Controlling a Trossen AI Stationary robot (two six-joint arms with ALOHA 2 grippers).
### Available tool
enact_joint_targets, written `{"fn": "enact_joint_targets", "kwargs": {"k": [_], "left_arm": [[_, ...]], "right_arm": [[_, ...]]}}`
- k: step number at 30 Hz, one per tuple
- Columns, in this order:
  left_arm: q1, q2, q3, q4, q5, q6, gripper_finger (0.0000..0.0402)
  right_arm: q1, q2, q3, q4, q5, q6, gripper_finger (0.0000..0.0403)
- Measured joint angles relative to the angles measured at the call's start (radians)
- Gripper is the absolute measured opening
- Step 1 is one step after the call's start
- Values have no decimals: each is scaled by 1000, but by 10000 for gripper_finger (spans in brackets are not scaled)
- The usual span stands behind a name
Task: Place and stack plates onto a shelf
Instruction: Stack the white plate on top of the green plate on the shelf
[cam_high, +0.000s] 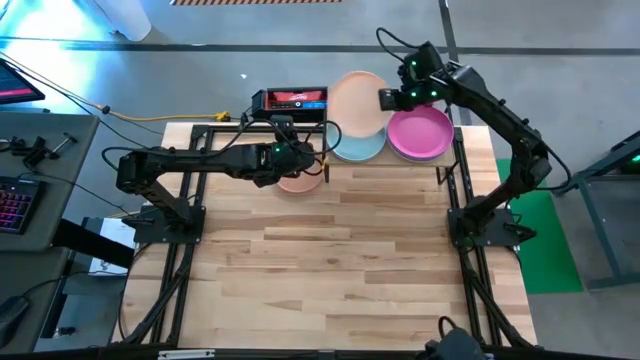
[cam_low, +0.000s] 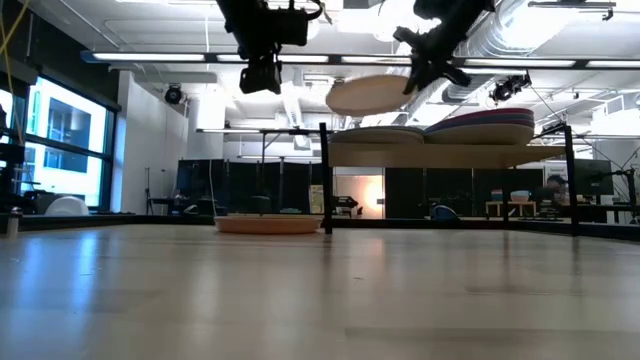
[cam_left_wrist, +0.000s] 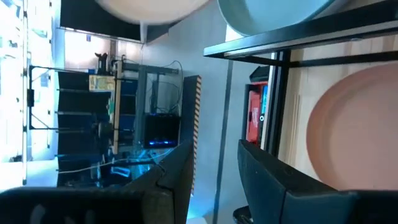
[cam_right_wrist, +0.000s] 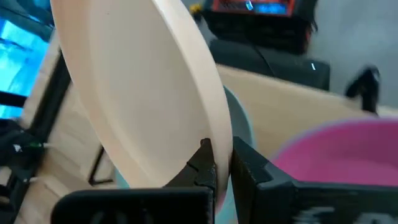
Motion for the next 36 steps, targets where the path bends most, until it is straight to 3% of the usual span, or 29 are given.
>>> {"fn": "enact_joint_targets", "kwargs": {"k": [14, 20, 36], "left_arm": [[0, 0, 0, 0, 11, -27, 115], [0, 0, 0, 0, 11, -28, 115], [0, 0, 0, 0, 47, -28, 115]], "right_arm": [[-33, 29, 0, -86, -183, -8, 6], [-29, 31, 0, -166, -147, 3, 6], [39, 90, 0, -154, -58, 27, 7]]}}
